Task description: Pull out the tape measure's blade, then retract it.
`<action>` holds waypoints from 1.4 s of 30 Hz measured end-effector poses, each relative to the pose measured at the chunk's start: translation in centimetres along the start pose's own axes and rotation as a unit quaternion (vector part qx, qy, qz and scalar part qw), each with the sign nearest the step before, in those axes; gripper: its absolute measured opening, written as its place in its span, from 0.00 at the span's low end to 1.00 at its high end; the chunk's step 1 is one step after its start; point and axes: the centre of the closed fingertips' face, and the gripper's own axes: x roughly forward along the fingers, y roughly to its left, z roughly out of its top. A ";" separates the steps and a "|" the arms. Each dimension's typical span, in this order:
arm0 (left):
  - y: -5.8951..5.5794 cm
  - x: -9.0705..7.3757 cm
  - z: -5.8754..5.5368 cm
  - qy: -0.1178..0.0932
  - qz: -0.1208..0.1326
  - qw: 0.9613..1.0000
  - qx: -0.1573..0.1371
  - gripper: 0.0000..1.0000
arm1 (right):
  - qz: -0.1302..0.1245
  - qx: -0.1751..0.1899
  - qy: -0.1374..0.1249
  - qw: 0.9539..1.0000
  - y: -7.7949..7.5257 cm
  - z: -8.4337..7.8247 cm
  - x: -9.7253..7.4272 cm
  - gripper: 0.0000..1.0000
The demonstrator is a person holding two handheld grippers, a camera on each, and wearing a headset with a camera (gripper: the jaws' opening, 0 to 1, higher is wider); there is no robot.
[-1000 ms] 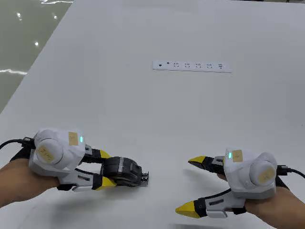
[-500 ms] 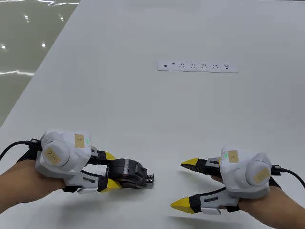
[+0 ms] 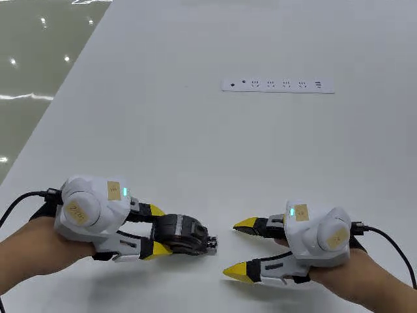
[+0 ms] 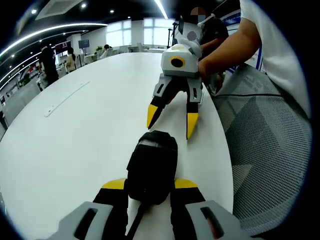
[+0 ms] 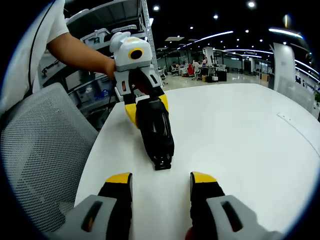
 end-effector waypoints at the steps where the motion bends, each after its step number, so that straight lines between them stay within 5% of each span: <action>1: 0.0 0.0 0.0 0.000 0.000 1.000 0.000 0.30 | 0.002 0.001 -0.003 1.000 0.0 0.1 0.0 0.44; 28: 0.0 0.0 0.0 -0.002 -0.005 1.000 0.001 0.29 | 0.017 -0.028 -0.019 0.999 -0.5 1.4 2.6 0.27; 42: -0.1 0.0 0.0 0.001 -0.008 1.000 0.009 0.29 | 0.036 -0.033 -0.008 0.999 0.1 0.7 3.0 0.16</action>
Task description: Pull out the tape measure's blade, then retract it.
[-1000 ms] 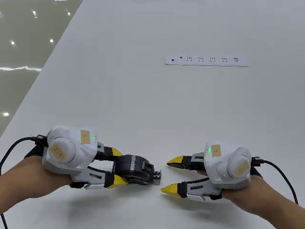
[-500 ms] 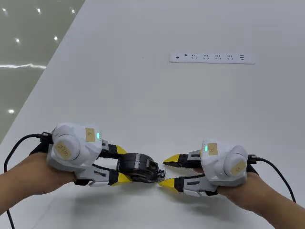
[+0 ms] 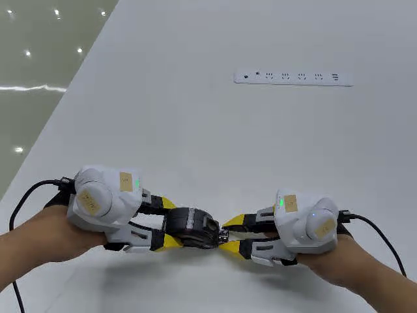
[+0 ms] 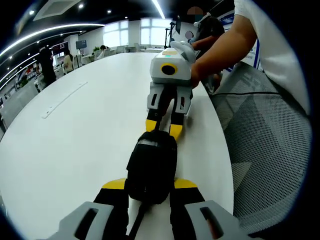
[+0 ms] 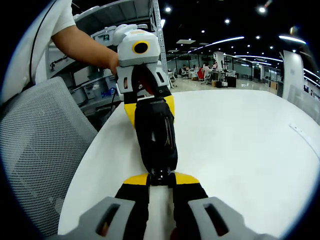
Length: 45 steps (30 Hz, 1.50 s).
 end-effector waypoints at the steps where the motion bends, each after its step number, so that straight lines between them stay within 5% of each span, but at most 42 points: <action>1: 0.0 0.0 0.0 0.001 0.000 1.000 0.001 0.29 | 0.000 0.001 -0.001 1.000 0.0 0.0 0.0 0.16; 11: 0.0 0.1 0.0 0.004 0.000 1.000 0.007 0.29 | 0.010 -0.039 -0.001 0.999 0.3 0.1 0.3 0.15; 45: 0.2 0.0 -0.3 0.018 0.000 1.000 0.010 0.27 | -0.001 -0.032 0.008 0.999 0.0 -0.3 -1.0 0.11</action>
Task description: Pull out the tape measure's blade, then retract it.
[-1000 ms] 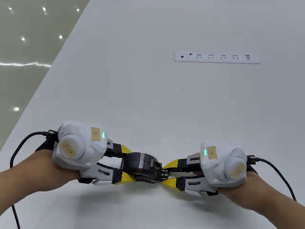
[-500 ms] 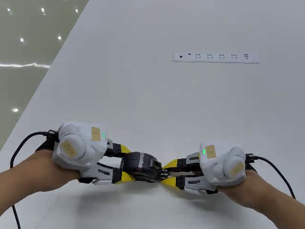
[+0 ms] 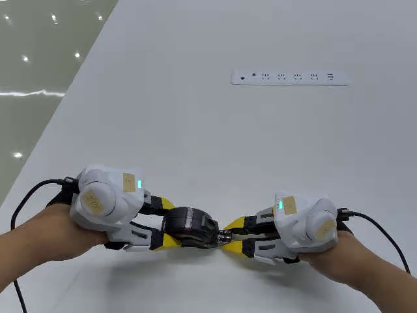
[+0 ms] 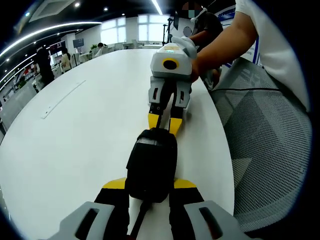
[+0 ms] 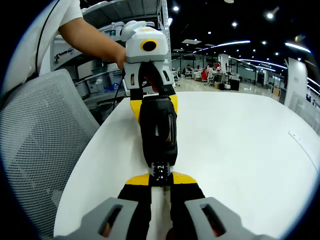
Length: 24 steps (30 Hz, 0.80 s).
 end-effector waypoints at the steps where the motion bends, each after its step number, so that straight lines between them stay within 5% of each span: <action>1: 0.0 0.0 0.0 0.000 0.000 1.000 0.000 0.27 | 0.000 0.001 0.001 1.000 0.0 0.0 -0.1 0.11; 24: -0.1 0.0 0.0 0.012 0.005 1.000 0.005 0.27 | 0.001 0.015 0.029 0.999 -0.3 -2.2 -5.2 0.11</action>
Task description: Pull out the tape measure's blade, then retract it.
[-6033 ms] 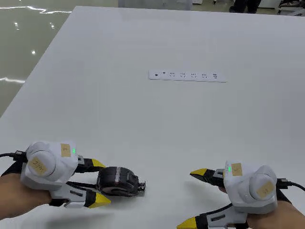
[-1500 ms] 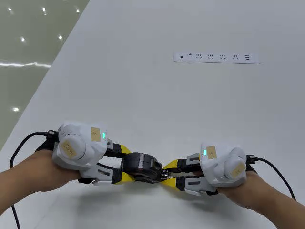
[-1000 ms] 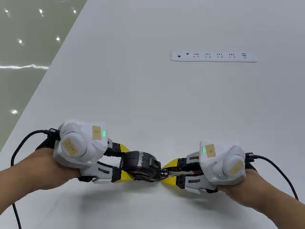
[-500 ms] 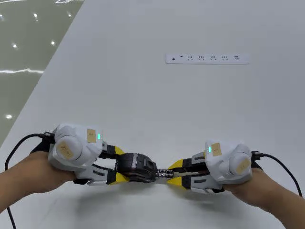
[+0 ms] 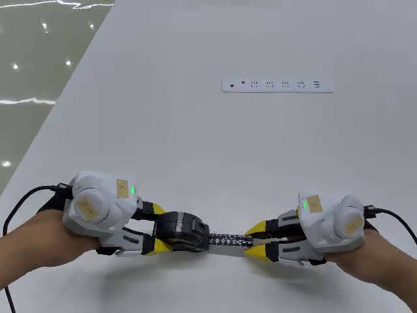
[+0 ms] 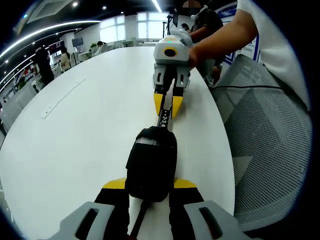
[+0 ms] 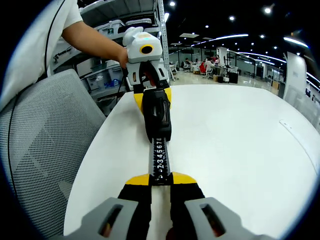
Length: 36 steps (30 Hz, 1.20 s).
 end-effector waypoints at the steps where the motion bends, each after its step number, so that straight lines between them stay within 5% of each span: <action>1: 0.0 0.0 0.0 0.000 0.000 1.000 0.000 0.27 | -0.001 0.000 0.001 1.000 0.0 -0.1 -0.2 0.11; 36: -0.1 0.1 0.2 0.003 0.000 1.000 0.006 0.27 | -0.019 0.038 0.048 0.998 -1.0 -5.5 -8.3 0.10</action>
